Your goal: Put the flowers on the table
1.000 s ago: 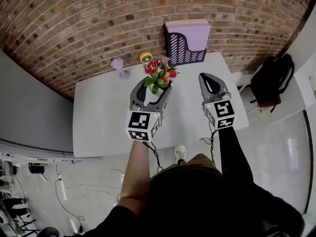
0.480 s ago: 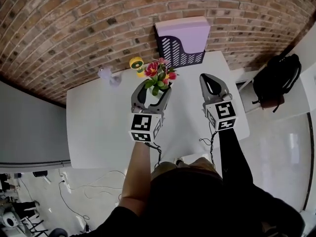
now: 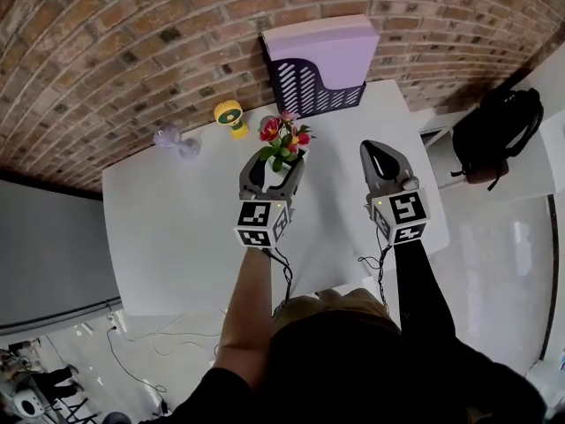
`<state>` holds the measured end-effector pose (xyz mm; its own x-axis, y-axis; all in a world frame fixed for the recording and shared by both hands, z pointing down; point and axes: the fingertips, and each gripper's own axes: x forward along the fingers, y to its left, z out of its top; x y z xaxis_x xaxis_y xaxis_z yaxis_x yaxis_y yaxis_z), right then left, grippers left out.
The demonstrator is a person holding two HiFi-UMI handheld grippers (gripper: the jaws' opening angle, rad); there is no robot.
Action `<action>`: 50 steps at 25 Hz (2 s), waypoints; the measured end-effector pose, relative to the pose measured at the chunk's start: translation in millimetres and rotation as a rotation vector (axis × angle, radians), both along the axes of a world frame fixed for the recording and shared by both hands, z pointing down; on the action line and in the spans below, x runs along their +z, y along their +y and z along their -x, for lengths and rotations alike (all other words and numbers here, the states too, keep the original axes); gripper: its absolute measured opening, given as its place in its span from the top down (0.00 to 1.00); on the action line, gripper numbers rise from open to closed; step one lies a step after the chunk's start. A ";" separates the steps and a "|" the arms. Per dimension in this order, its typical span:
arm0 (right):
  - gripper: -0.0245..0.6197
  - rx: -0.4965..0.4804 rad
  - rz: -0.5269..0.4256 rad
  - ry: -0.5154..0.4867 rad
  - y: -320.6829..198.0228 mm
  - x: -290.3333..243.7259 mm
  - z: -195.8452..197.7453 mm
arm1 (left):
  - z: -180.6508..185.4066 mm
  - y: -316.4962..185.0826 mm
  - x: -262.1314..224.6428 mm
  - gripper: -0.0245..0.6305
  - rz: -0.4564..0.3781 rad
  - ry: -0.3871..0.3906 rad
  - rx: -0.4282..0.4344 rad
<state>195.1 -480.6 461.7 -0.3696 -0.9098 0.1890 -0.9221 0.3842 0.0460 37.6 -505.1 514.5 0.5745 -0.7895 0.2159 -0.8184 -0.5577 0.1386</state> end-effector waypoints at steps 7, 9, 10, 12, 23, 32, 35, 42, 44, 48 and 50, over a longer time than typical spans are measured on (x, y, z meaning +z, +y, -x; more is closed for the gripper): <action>0.96 0.001 0.065 0.011 -8.1 29.6 0.7 | -4.6 -21.1 51.2 0.46 0.057 -0.042 -0.002; 0.96 -0.006 0.077 0.019 -8.0 35.2 3.1 | -5.0 -25.3 64.8 0.46 0.075 -0.049 -0.007; 0.96 -0.010 0.083 0.024 -7.5 37.8 3.9 | -4.9 -27.0 71.3 0.46 0.082 -0.056 -0.011; 0.96 -0.019 0.094 0.035 -6.8 42.4 4.9 | -5.4 -30.6 82.1 0.46 0.092 -0.071 -0.013; 0.96 -0.037 0.129 0.076 -3.4 58.3 -4.2 | -19.7 -38.1 126.4 0.47 0.105 -0.129 -0.010; 0.96 -0.054 0.137 0.062 2.0 62.0 -0.2 | -16.2 -24.4 131.8 0.47 0.100 -0.167 -0.016; 0.96 -0.055 0.131 0.056 -0.6 60.2 1.3 | -12.1 -21.5 137.8 0.47 0.122 -0.194 -0.019; 0.96 -0.065 0.135 0.059 -5.3 60.2 3.8 | -5.1 -19.4 150.3 0.47 0.175 -0.208 -0.045; 0.96 -0.063 0.130 0.058 -7.4 58.1 3.3 | -5.7 -18.8 151.2 0.47 0.167 -0.214 -0.041; 0.96 -0.062 0.122 0.048 -9.2 54.3 4.5 | -6.1 -17.4 150.3 0.46 0.159 -0.226 -0.028; 0.96 -0.071 0.124 0.047 -7.5 54.8 7.0 | -6.7 -15.8 150.3 0.45 0.162 -0.232 -0.020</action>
